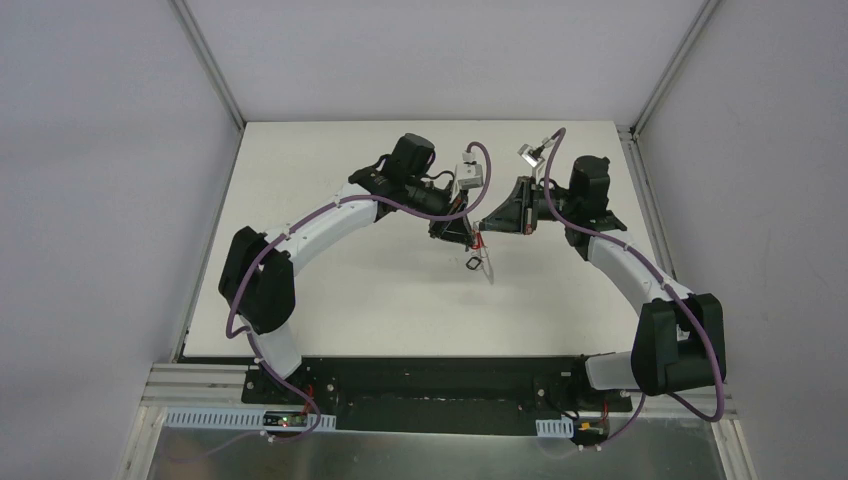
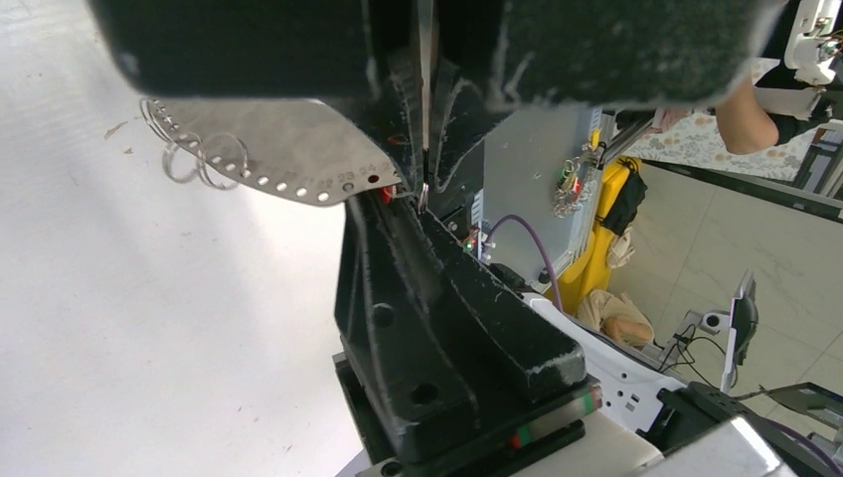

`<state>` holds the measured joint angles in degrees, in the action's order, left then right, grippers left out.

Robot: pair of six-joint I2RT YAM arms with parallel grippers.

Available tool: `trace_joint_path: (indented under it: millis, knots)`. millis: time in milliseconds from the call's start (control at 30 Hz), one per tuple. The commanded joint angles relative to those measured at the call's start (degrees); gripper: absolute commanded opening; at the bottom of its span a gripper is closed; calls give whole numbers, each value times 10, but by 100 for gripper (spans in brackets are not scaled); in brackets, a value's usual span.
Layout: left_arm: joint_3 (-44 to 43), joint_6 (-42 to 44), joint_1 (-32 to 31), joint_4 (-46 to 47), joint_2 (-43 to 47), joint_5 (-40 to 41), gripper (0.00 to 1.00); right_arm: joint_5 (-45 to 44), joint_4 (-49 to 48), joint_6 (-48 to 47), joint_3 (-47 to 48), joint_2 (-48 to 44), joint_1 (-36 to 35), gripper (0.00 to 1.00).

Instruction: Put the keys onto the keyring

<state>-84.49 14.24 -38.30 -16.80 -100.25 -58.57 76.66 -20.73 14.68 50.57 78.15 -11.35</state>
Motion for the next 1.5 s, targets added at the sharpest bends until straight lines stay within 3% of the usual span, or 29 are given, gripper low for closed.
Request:
trace_joint_path:
  millis: [0, 33, 367, 633, 733, 967, 1200, 1467]
  knots:
    - [-17, -9, -2, -7, 2, -40, 4, 2, -4, -25, 15, -24, 8, 0]
    - [-22, -13, -2, -13, 0, -42, 0, 0, 7, -36, 17, -24, 11, 0]
    - [-95, -37, 13, -153, -36, -39, 0, -61, 170, -206, 40, -25, 17, 0]
    - [-232, 72, 22, -460, -127, 27, 0, -82, 240, -285, 42, -13, -9, 3]
    - [-247, 104, 24, -526, -147, 41, 0, -82, 239, -290, 39, -7, -21, 6]
    - [-182, 94, 40, -496, -125, 62, 0, -87, 218, -277, 27, -6, -24, 20]
    - [-162, 105, 64, -523, -130, 109, 0, -97, 242, -295, 31, -23, 3, 34]
    - [-196, 104, 91, -565, -188, 189, 0, -117, 262, -316, 27, -33, 33, 42]
